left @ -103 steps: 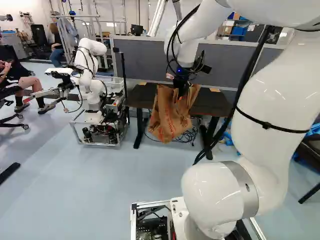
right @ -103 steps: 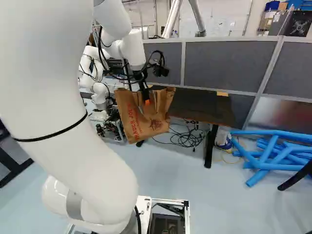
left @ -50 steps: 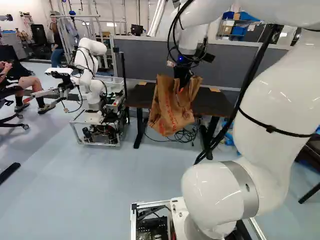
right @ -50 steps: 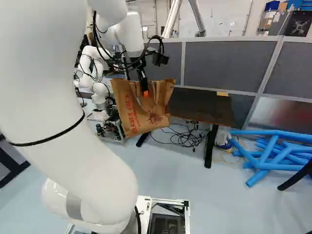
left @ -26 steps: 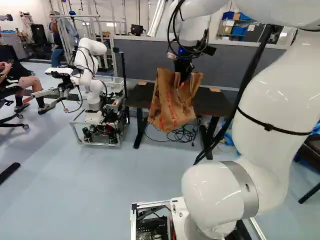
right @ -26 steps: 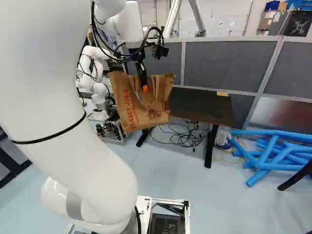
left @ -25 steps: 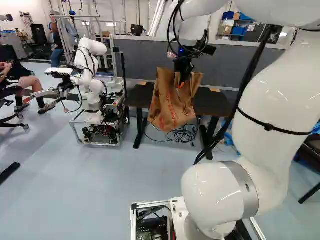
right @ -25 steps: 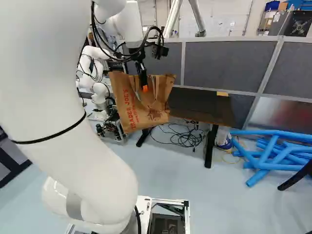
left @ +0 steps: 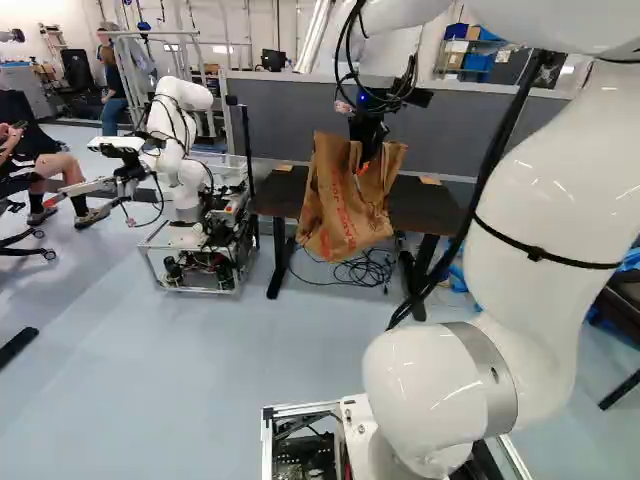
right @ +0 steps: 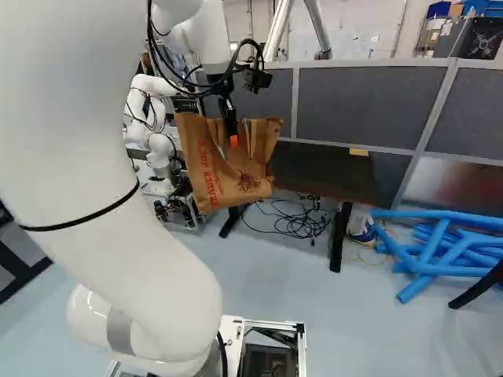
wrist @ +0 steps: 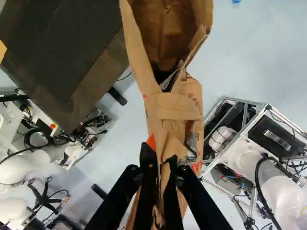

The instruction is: Pick up the bag on the ground and place it on the table

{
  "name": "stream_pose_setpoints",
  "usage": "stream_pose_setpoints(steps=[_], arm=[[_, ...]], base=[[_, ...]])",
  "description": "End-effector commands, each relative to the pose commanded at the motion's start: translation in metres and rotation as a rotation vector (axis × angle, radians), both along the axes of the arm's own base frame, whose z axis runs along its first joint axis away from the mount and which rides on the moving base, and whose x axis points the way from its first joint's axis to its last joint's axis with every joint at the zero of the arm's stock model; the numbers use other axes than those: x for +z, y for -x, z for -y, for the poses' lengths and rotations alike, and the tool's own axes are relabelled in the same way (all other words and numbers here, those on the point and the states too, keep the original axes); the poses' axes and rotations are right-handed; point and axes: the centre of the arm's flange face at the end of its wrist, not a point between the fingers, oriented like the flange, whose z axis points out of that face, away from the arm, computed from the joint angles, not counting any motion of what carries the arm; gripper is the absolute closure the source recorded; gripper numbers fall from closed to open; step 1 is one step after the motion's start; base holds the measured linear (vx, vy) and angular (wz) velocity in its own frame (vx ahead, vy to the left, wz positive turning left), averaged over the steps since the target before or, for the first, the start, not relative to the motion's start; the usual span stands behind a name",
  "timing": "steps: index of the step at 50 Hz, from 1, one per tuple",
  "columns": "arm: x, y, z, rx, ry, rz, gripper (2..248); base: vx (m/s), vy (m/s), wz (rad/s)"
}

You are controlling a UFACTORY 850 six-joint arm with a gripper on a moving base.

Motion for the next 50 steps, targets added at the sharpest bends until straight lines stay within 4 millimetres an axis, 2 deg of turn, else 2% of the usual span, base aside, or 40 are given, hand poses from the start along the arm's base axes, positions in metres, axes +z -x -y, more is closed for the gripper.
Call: stream_pose_setpoints(steps=[15,50], arm=[[0.0,0.0,0.0,0.0,0.0,0.0,229],[0.0,0.0,0.0,0.0,0.0,0.0,229]], base=[[0.17,-0.001,-0.012],[0.247,-0.031,-0.029]])
